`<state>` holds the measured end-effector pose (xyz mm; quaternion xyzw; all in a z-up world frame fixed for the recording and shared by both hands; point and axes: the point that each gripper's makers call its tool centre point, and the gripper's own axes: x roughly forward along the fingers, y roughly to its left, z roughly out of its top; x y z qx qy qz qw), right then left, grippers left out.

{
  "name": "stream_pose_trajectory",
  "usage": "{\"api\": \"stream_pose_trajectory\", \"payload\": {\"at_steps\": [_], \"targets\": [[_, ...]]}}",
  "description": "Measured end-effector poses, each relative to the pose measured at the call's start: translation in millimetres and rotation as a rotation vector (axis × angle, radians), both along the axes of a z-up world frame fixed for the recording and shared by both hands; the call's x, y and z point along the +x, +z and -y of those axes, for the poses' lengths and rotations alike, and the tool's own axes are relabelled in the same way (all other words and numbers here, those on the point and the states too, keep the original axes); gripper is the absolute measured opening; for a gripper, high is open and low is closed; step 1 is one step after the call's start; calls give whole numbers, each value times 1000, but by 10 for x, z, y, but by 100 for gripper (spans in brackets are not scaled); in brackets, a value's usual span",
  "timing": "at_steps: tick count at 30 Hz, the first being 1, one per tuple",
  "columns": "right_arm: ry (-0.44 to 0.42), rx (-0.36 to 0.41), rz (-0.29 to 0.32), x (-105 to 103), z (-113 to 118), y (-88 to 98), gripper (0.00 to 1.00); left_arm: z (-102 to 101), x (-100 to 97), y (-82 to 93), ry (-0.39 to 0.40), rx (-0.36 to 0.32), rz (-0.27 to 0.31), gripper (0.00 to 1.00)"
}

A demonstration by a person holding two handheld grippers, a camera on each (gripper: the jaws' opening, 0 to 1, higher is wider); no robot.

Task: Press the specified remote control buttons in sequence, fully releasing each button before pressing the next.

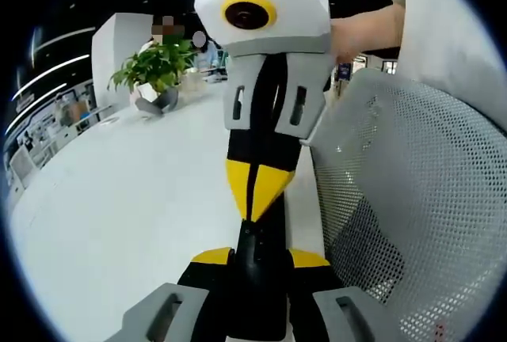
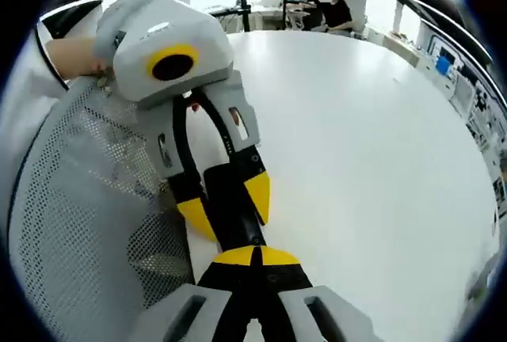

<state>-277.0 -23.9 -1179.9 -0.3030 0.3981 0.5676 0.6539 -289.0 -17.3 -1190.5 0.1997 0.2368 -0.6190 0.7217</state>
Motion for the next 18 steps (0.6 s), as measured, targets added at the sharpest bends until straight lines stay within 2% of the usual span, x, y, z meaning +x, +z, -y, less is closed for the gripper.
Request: {"api": "stream_pose_trajectory", "payload": {"at_steps": [3, 10, 12, 13, 18], "targets": [[-21, 48, -86, -47, -110, 11, 0, 1, 0, -2, -3, 0, 0, 25], [25, -23, -70, -31, -119, -49, 0, 2, 2, -3, 0, -1, -2, 25], [-37, -62, -103, -20, -97, -58, 0, 3, 2, -4, 0, -1, -2, 25], [-118, -84, -147, -13, -99, -63, 0, 3, 2, -5, 0, -1, -2, 25], [-220, -173, -214, 15, -101, -82, 0, 4, 3, -7, 0, 1, 0, 25]]}}
